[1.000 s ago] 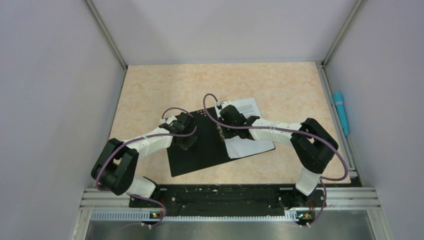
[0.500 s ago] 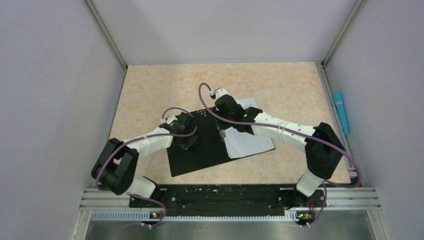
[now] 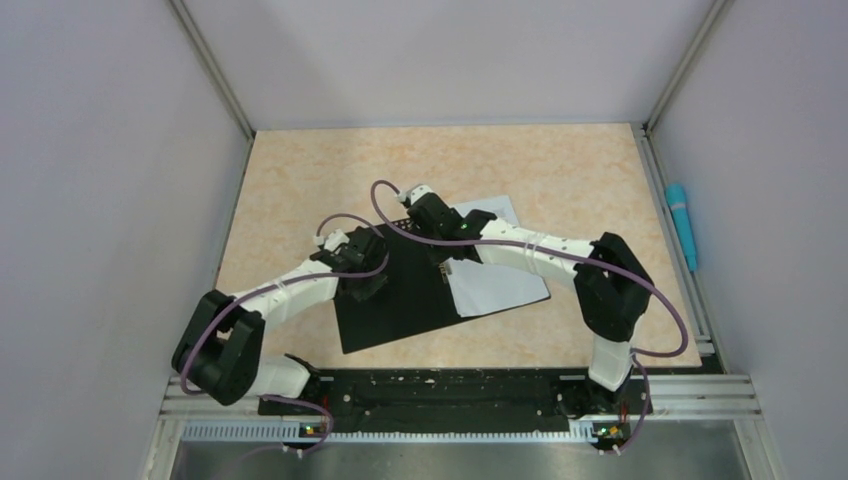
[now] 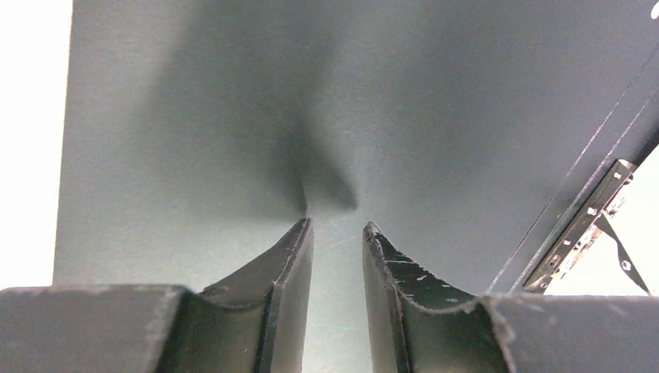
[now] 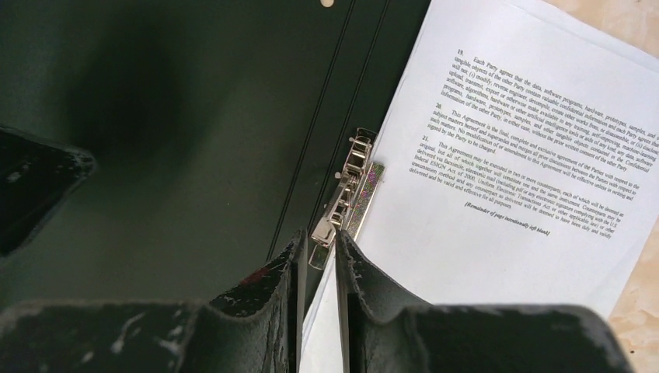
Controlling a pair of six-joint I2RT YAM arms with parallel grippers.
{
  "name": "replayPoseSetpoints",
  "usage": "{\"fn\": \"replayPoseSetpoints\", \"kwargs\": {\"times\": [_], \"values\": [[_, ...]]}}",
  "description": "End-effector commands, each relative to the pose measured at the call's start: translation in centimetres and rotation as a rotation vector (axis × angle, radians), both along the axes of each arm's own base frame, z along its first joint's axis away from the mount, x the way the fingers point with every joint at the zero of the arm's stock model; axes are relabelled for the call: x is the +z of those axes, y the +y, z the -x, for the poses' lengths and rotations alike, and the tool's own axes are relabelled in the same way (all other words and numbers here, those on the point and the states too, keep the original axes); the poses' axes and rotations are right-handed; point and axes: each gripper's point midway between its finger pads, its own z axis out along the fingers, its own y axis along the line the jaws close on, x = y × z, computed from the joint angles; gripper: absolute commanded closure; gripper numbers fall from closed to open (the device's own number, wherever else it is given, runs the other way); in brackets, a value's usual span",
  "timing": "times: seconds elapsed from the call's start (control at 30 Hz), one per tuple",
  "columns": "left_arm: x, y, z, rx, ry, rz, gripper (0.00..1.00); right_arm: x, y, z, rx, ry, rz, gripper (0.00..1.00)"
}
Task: Put the files into the folder
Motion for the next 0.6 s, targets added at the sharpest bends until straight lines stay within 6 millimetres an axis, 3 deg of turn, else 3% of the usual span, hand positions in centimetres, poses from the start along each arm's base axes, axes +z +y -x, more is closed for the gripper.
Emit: {"fn": "replayPoseSetpoints", "kwargs": {"times": [0.0, 0.57], "values": [[1.3, 2.6, 0.8, 0.017, -0.038, -0.089, 0.64, 1.9, 1.0, -0.2, 0.028, -0.049, 0.005, 0.81], [-0.9, 5.5, 2.5, 0.07, 0.021, -0.164, 0.67, 0.5, 1.6, 0.2, 0.077, -0.055, 0.133, 0.84]]}}
